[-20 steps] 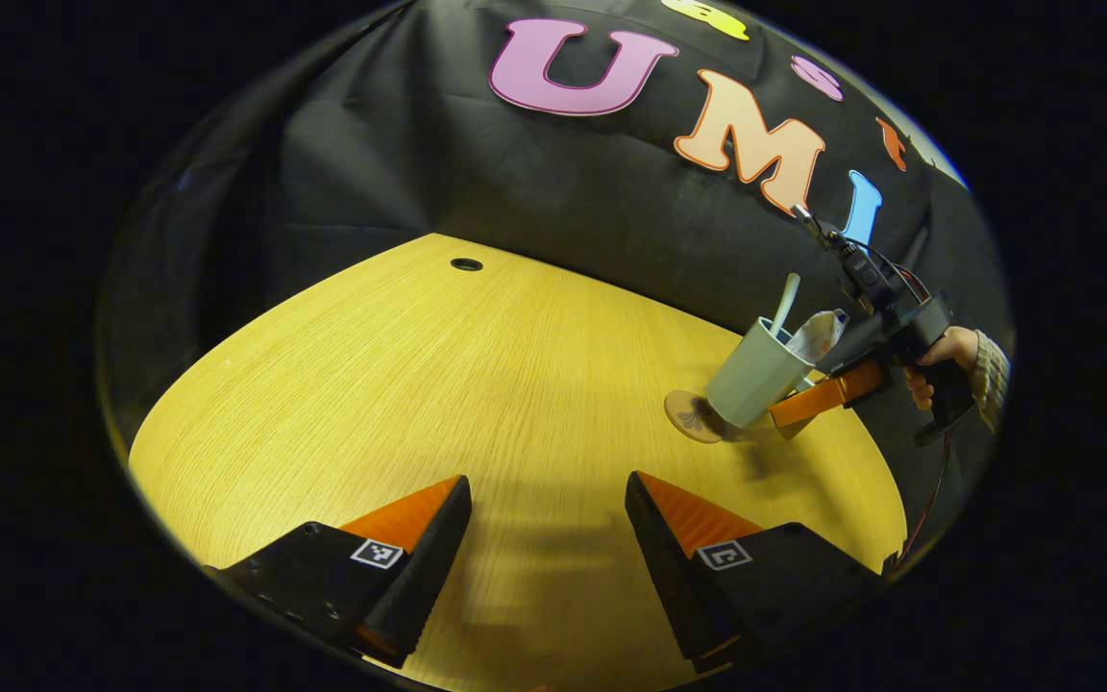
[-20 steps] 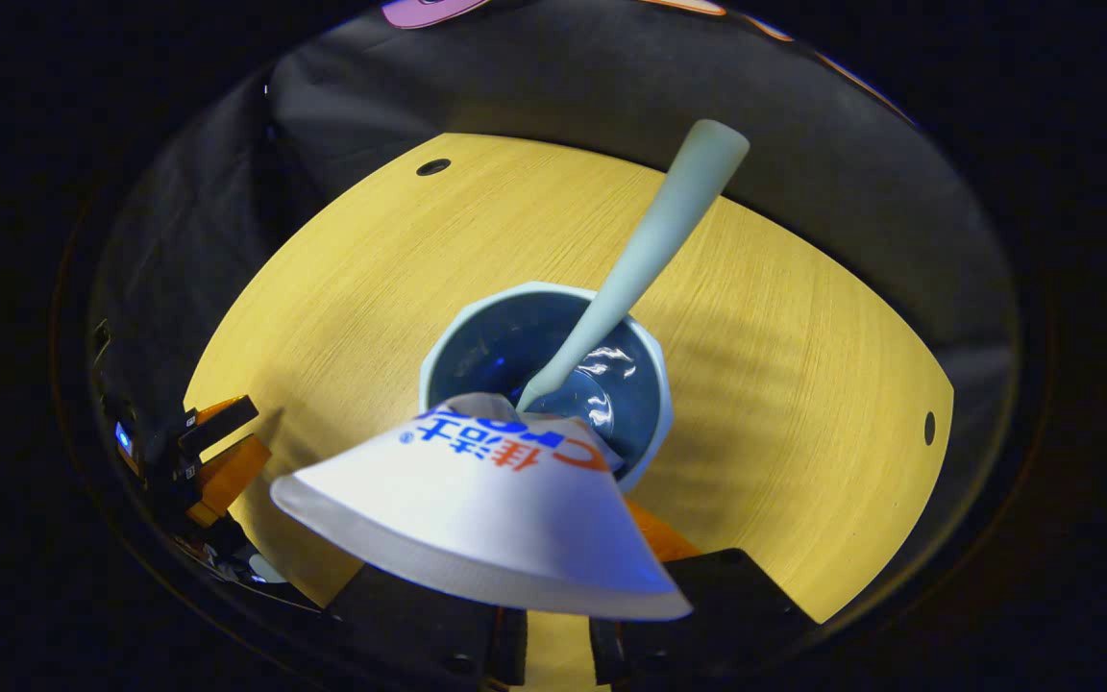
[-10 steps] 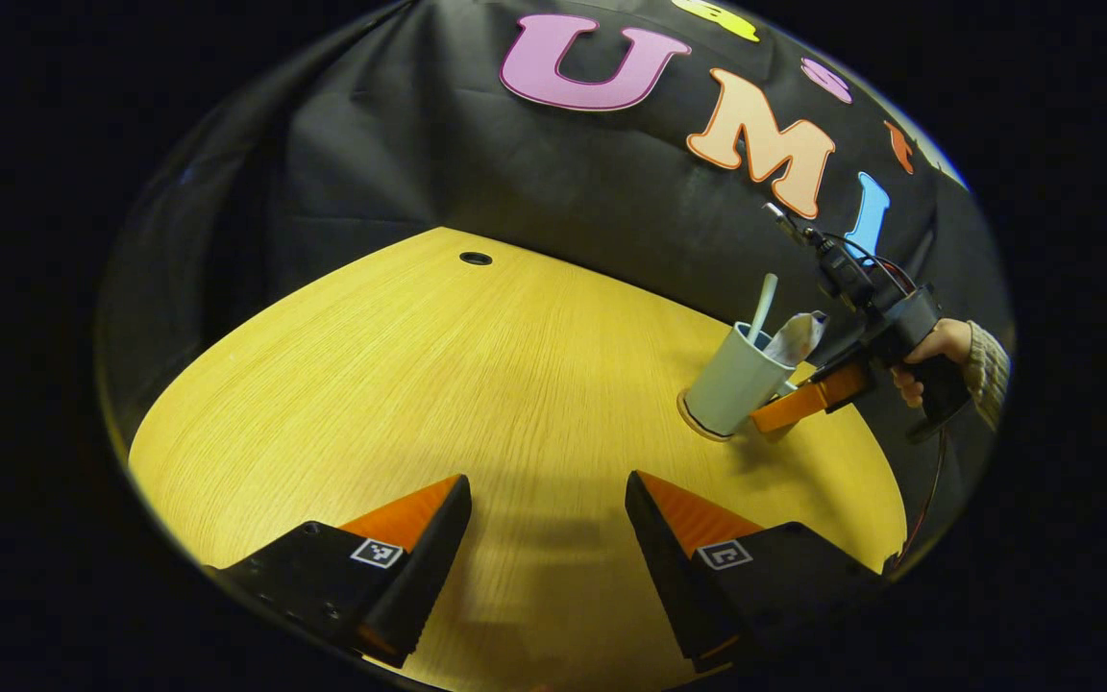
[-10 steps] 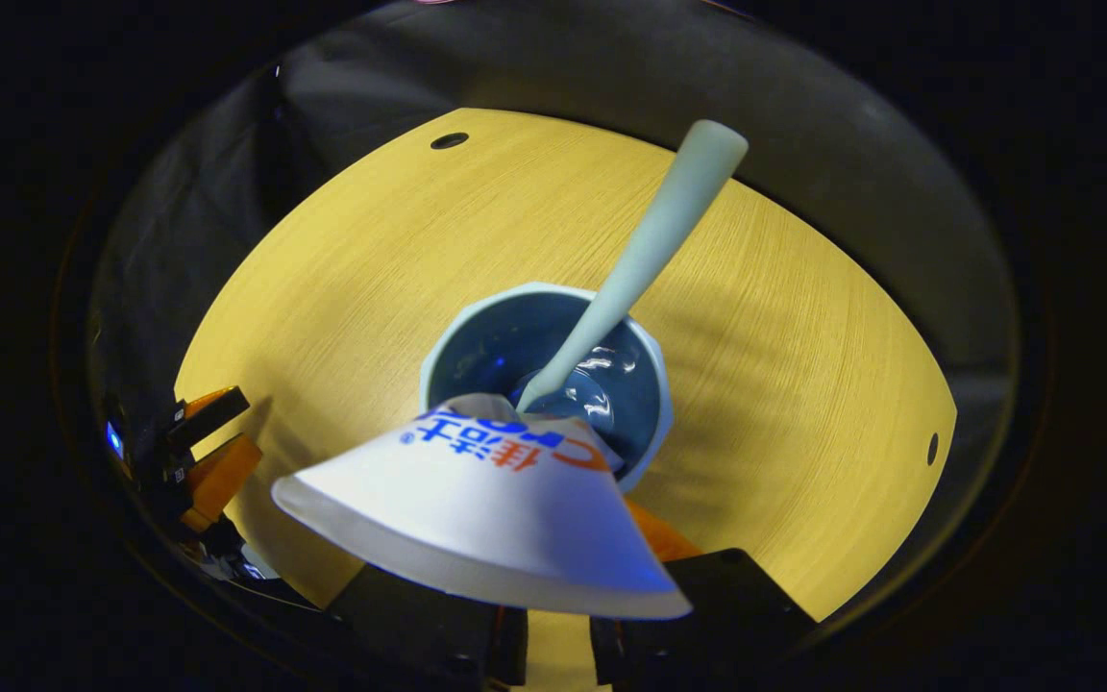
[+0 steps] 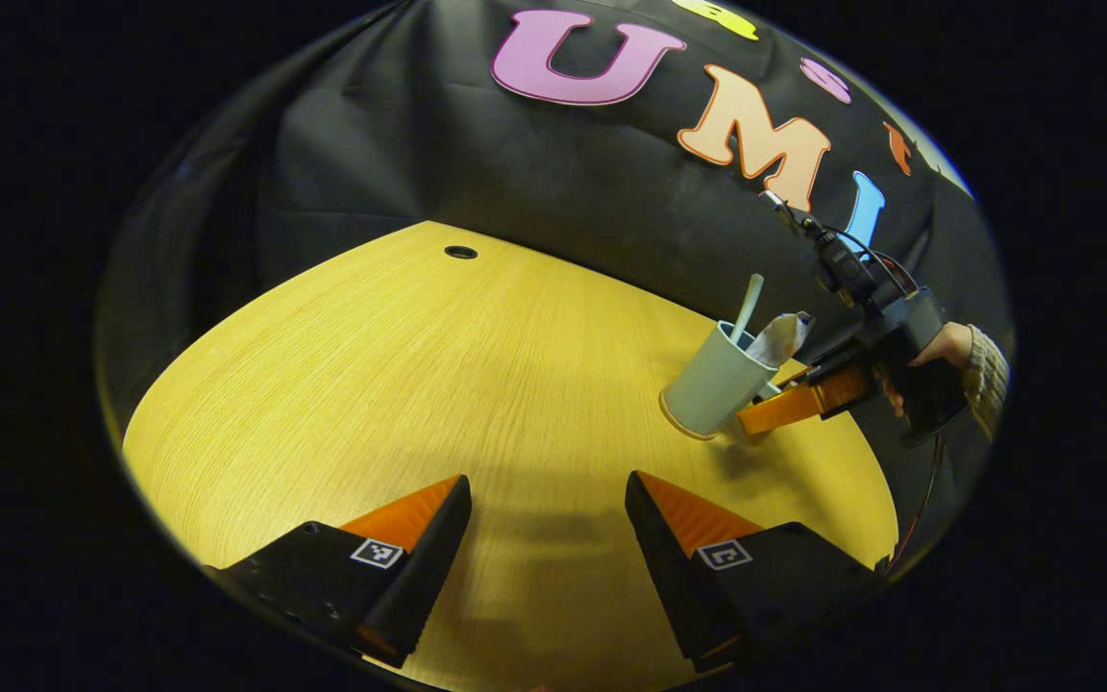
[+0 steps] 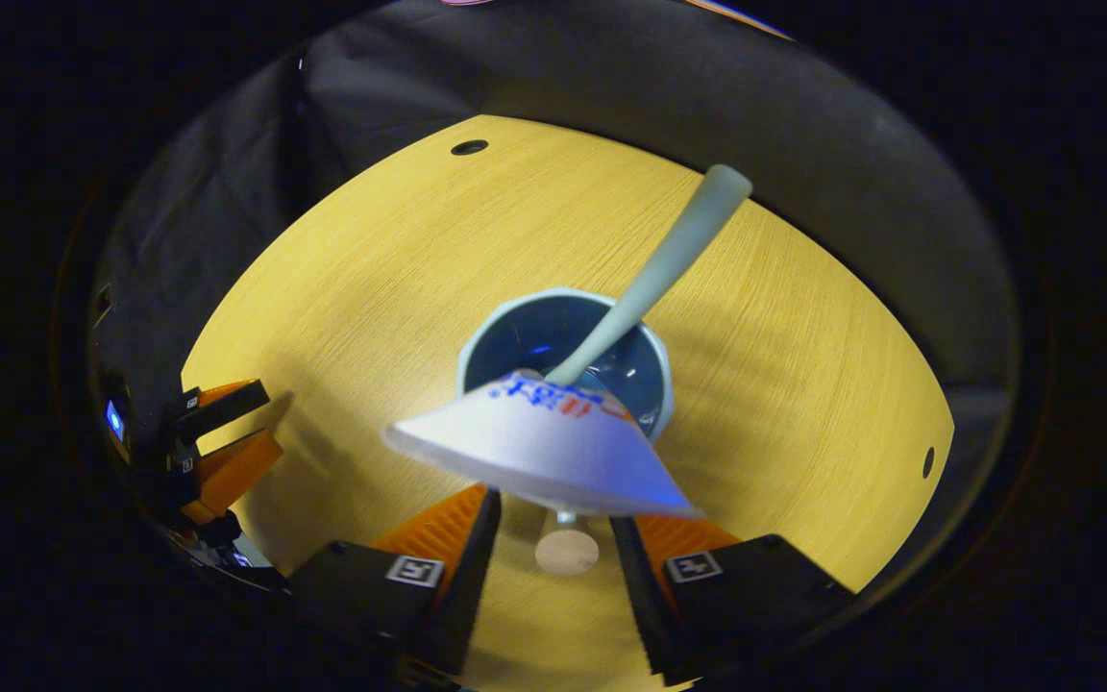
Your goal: Put the toothbrush and toothpaste on the desktop into the cup, then pick up the cup and place it on the coaster on the desktop.
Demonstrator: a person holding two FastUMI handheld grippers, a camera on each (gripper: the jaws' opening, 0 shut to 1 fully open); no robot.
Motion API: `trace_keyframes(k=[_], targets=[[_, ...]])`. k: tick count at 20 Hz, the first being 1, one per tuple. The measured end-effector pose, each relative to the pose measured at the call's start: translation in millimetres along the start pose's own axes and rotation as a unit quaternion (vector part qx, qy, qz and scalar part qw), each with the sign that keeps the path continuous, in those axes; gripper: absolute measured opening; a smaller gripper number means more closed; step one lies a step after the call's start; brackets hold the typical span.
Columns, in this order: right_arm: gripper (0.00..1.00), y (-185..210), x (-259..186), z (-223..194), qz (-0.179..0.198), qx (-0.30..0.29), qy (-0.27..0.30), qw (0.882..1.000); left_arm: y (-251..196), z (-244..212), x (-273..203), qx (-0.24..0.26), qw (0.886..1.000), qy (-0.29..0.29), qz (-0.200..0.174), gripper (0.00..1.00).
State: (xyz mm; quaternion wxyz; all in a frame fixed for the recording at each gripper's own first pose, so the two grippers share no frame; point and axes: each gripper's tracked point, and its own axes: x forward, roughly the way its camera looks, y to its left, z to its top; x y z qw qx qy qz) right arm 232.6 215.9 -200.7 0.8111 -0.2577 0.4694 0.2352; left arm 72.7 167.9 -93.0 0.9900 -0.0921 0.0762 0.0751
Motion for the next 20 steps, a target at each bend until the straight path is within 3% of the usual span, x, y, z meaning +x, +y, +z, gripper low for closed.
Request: trace_keyframes(k=[2, 3, 4, 11, 20], targets=[[0.90, -1.5, -10.0, -12.4, 0.001, 0.015, -0.013, 1.000, -9.5, 0.0, 0.4, 0.006, 1.000, 0.002, -0.005, 0.94], [0.92, -1.6, -15.7, -20.7, 0.003, 0.026, -0.018, 0.999, -14.8, 1.6, -0.5, 0.008, 1.000, 0.003, -0.006, 0.94], [1.00, 0.4, -18.1, -31.1, 0.005, 0.037, -0.025, 0.999, -20.6, 3.0, -2.1, 0.009, 1.000, 0.001, -0.006, 0.94], [0.97, 6.9, -45.3, -73.8, 0.017, 0.129, -0.076, 0.989, -77.7, 0.3, -15.4, 0.003, 1.000, 0.010, -0.025, 0.94], [0.99, -40.6, -90.1, -99.3, -0.047, 0.235, -0.184, 0.953, -128.4, 0.0, -27.9, 0.038, 0.998, 0.025, -0.033, 0.94]])
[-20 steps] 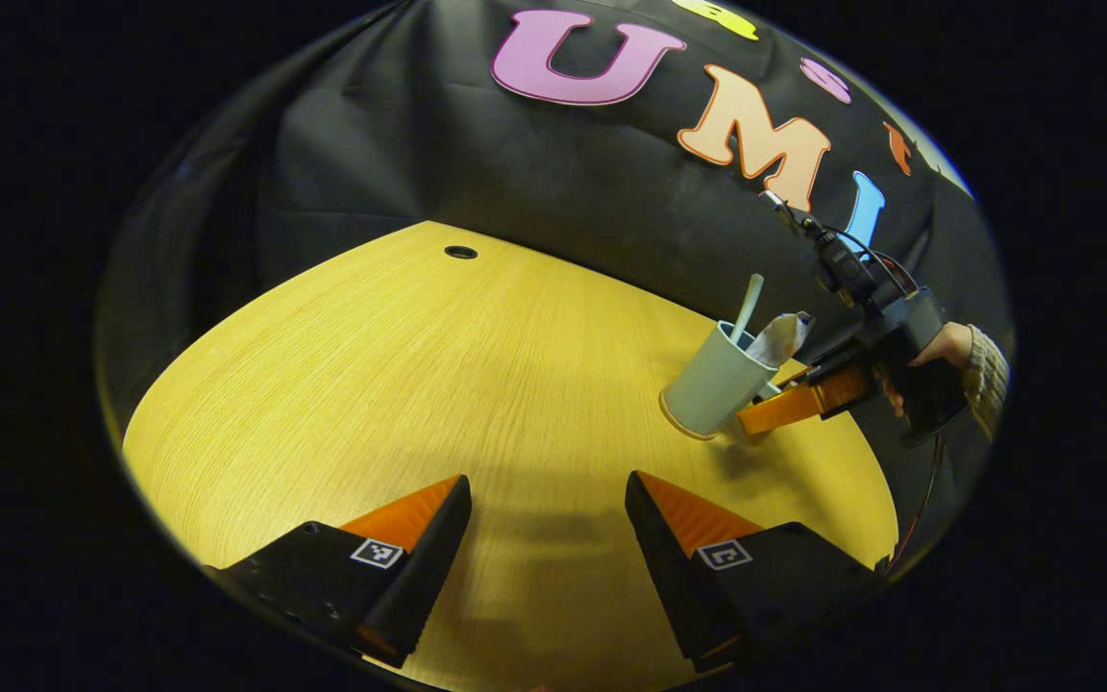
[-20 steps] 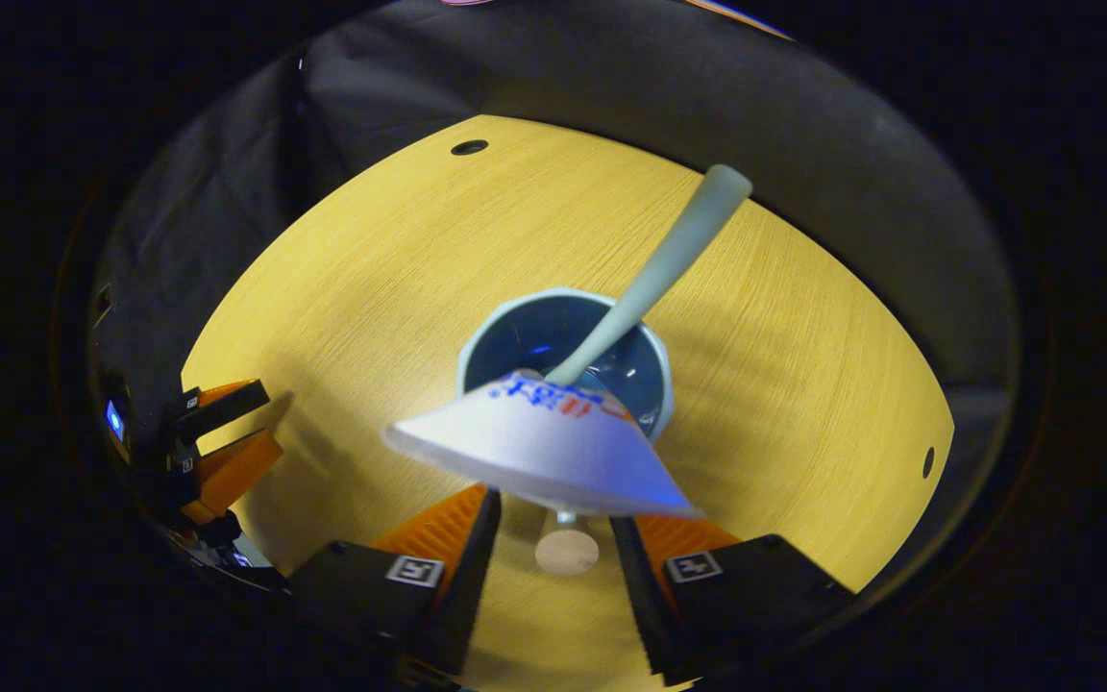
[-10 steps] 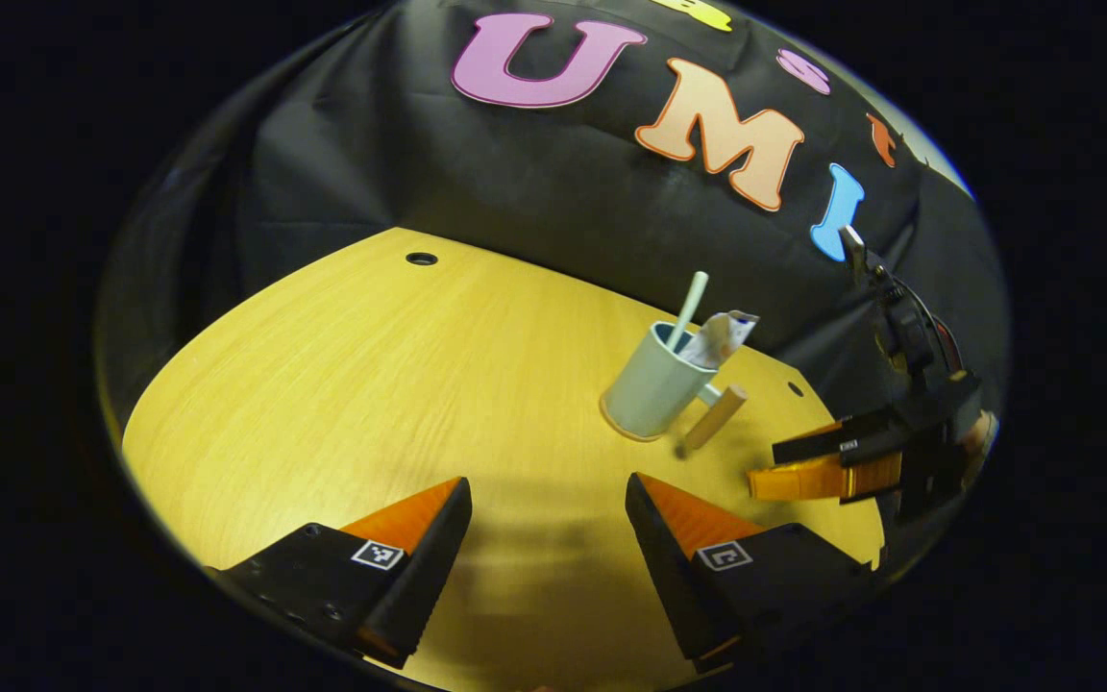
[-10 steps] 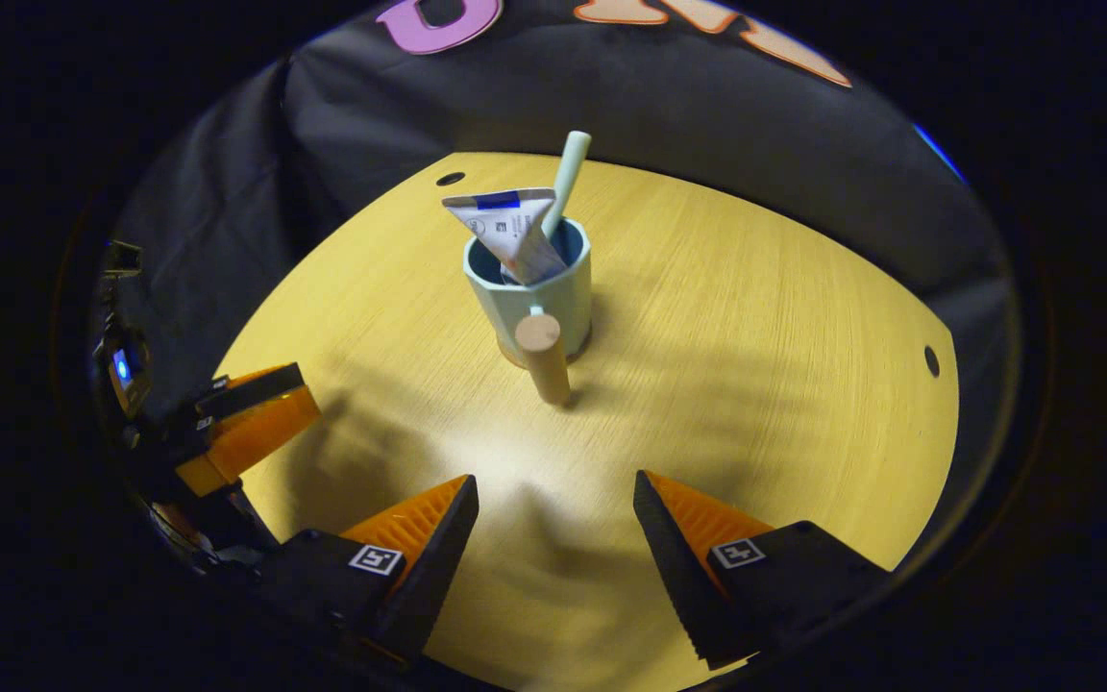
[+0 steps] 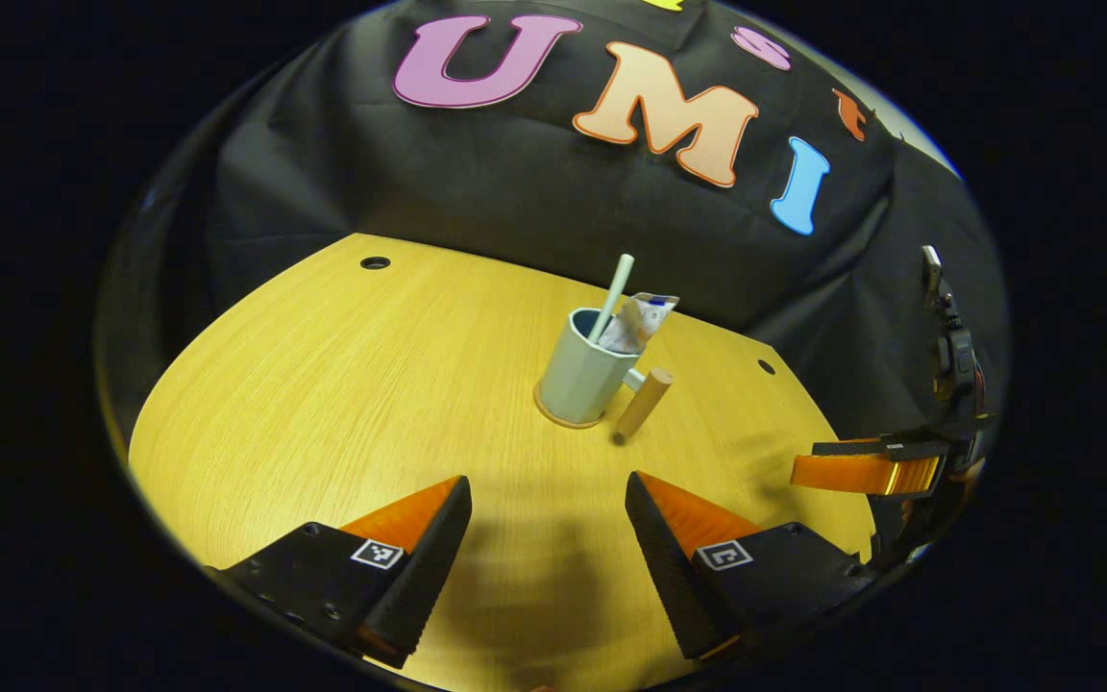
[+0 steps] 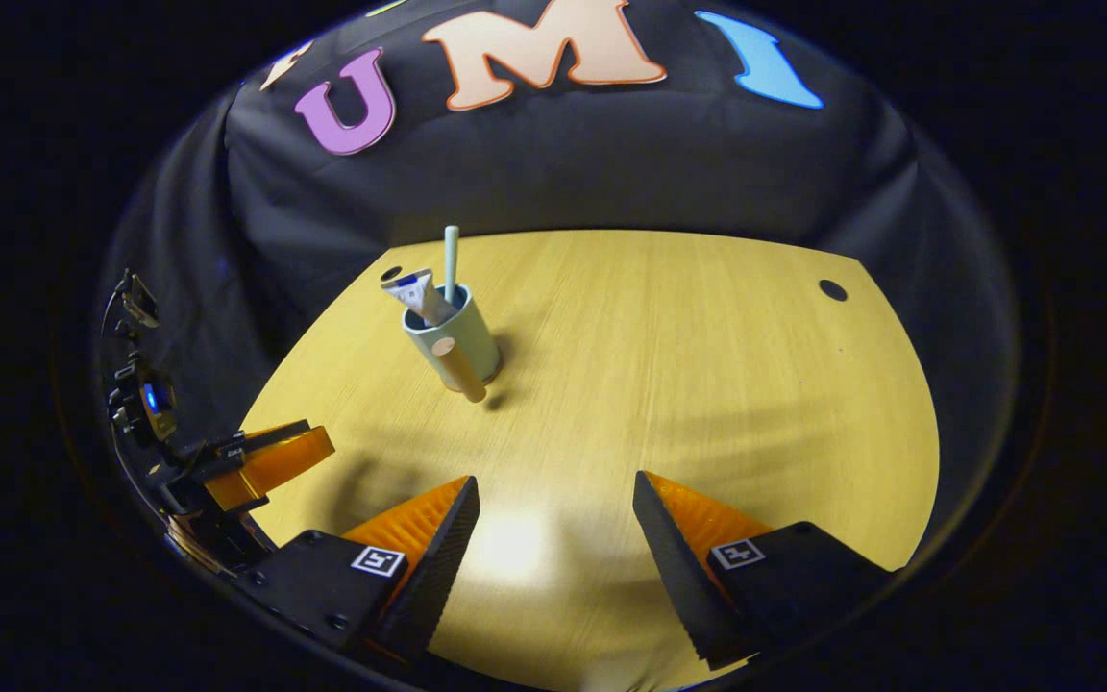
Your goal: Put the toothbrush and toothpaste on the desktop into the cup, then pick up the cup and place it on the coaster on the desktop.
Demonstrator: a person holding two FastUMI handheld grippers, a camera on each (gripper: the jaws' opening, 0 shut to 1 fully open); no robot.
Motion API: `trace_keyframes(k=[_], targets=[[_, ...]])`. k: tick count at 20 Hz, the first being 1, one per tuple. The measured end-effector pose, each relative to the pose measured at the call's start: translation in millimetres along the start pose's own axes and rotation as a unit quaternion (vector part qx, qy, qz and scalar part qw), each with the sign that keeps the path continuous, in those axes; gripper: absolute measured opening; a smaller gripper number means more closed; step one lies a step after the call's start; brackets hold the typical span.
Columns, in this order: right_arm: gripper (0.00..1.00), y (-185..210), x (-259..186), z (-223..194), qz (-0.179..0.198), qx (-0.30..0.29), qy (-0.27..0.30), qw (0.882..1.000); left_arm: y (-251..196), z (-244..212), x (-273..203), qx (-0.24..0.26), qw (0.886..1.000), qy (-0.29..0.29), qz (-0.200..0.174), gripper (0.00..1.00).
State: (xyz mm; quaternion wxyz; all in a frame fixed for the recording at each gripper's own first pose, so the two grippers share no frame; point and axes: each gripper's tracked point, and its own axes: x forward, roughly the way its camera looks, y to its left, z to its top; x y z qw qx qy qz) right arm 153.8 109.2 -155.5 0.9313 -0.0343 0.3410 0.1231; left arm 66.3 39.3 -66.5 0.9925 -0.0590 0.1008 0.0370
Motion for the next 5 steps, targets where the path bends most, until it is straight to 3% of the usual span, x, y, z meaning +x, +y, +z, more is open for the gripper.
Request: trace_keyframes(k=[5], targets=[[0.99, -15.5, -12.1, 2.0, -0.008, 0.029, -0.036, 0.999, -14.3, -0.7, -1.3, 0.006, 1.000, 0.000, 0.012, 0.94]])
